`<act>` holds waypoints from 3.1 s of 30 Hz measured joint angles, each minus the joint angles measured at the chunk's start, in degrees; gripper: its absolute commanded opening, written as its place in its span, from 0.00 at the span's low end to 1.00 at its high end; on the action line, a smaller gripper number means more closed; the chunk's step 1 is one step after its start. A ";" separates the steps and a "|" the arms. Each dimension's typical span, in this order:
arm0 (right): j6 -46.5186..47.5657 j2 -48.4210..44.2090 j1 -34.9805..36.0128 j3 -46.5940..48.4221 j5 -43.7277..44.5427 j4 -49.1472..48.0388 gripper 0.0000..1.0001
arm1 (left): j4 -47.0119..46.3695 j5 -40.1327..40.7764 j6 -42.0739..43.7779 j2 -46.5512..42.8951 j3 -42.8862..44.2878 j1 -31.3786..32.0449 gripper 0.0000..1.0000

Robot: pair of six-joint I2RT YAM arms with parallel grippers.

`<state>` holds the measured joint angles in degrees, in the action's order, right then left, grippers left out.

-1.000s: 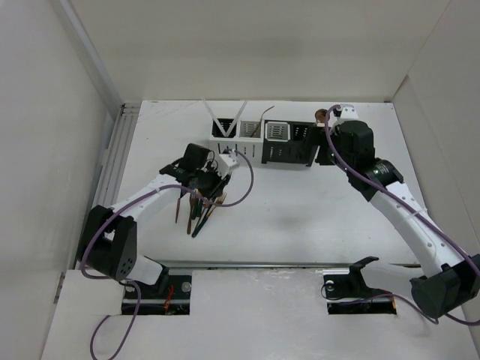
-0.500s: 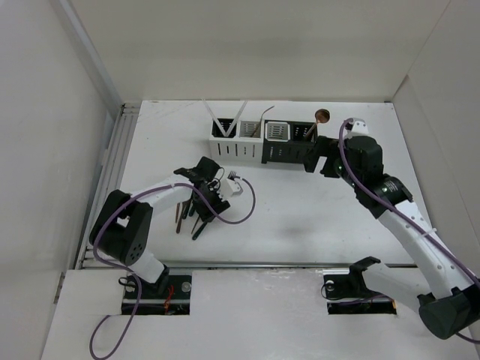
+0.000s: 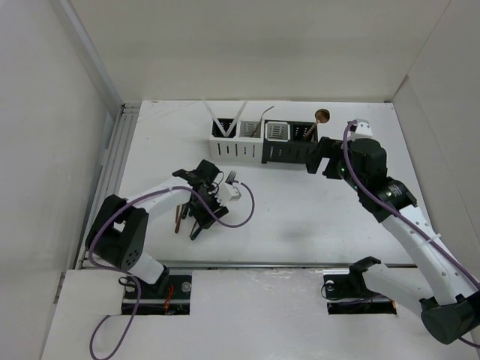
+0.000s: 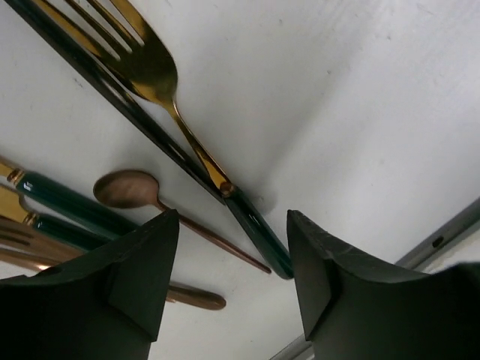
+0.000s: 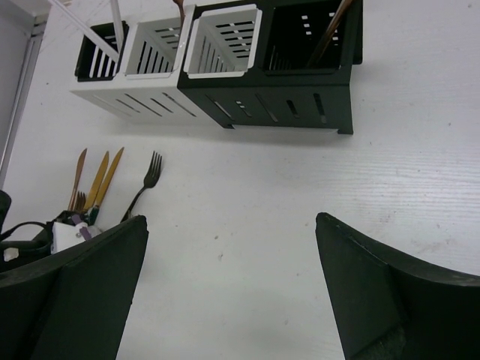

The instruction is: Sort the eating utensils into containers

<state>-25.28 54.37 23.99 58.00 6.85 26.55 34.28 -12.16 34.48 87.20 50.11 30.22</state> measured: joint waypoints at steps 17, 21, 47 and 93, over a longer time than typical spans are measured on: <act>0.44 0.70 0.09 0.00 0.02 0.07 0.97 | -2.40 2.19 -2.14 -0.85 -3.19 2.38 0.45; 0.46 -0.44 0.09 0.00 0.44 0.72 0.97 | -2.89 1.70 -2.51 -0.26 -2.51 3.28 0.31; 0.46 -3.54 0.09 -0.76 2.05 2.38 0.97 | 2.56 -1.27 -0.37 -15.19 5.25 4.94 0.00; 12.96 15.21 -10.45 10.86 2.08 -4.28 1.00 | -55.41 2.27 -31.23 22.43 32.02 -2.01 0.77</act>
<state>-12.32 69.58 13.54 68.86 8.93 22.26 -21.12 -9.89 3.25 109.62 82.13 28.21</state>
